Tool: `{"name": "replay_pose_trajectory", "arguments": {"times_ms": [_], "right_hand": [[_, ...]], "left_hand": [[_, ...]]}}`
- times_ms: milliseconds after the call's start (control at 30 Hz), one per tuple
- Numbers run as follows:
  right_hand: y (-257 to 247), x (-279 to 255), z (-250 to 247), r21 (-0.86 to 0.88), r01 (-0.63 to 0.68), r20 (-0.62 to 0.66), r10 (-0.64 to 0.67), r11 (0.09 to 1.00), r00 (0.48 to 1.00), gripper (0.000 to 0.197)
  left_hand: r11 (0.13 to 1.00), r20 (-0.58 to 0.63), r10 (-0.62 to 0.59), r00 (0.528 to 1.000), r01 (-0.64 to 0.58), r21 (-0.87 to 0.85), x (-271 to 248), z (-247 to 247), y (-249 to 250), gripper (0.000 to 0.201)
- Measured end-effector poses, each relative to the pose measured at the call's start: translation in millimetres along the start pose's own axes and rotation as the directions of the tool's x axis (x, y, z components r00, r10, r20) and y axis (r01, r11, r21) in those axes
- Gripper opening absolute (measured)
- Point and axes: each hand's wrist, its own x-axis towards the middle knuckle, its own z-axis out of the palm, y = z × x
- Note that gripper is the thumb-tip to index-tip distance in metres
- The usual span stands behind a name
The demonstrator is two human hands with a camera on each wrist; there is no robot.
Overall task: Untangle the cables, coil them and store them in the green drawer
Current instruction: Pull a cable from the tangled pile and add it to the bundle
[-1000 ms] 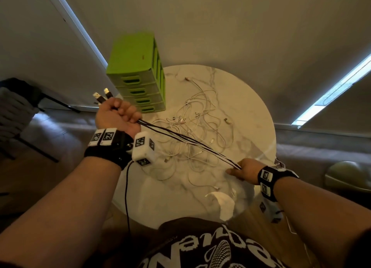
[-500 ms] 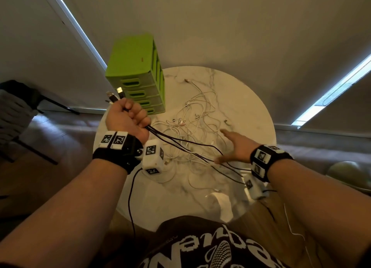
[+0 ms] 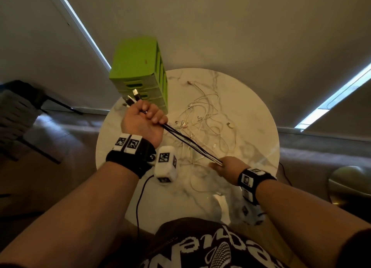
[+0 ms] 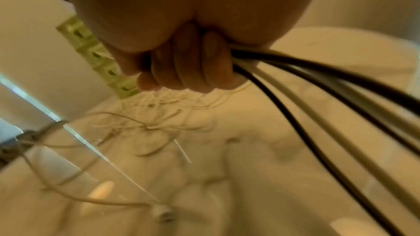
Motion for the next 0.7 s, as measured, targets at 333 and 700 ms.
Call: {"name": "replay_pose_trajectory", "arguments": {"times_ms": [333,700], "right_hand": [[-56.7,-9.1,-77.6,0.361,0.443,-0.445,-0.267,0.821,0.855,0.048],[-103.3,-22.5,-98.5,0.014,0.704,-0.468,-0.618,0.710,0.632,0.045]], "left_hand": [[0.836,0.015,0.000,1.000,-0.009,0.548,-20.6,-0.1,-57.9,0.037],[0.603,0.073,-0.154,0.985,0.036,0.797,-24.8,16.9,-76.3,0.020]]}}
